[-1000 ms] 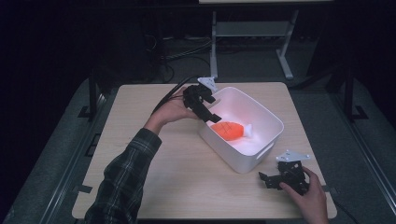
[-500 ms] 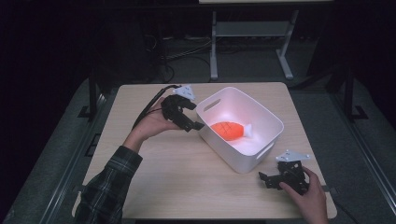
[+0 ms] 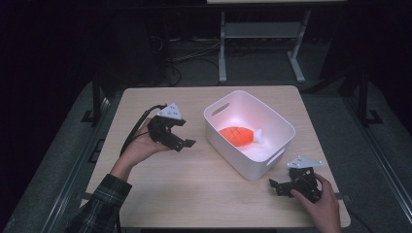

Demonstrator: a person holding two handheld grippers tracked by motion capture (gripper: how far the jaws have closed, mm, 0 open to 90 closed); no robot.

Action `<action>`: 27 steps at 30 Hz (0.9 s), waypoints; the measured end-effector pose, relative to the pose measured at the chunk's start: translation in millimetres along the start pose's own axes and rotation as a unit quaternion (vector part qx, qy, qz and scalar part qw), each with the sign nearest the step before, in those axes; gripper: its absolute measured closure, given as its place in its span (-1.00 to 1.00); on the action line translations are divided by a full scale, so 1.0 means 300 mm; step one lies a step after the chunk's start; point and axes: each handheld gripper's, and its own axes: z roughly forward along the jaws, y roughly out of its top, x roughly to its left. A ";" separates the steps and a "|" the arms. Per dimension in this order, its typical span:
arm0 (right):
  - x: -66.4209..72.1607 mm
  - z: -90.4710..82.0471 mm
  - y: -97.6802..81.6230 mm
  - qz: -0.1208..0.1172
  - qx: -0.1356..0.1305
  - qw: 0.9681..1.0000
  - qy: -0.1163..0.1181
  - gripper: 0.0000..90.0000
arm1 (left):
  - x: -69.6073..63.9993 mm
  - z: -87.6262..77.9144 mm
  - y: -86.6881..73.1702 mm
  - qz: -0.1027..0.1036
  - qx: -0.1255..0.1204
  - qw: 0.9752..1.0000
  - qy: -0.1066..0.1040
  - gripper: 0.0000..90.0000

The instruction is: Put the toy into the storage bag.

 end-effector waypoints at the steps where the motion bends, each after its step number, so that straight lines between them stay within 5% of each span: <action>1: 0.000 0.000 0.000 -0.001 -0.001 1.000 0.000 -0.99 | -0.005 -0.002 -0.022 -0.004 -0.002 1.000 0.003 -0.69; 27: 0.000 0.000 0.000 -0.001 -0.001 1.000 0.000 -0.98 | -0.136 -0.021 -0.439 -0.069 -0.008 0.996 0.057 -0.68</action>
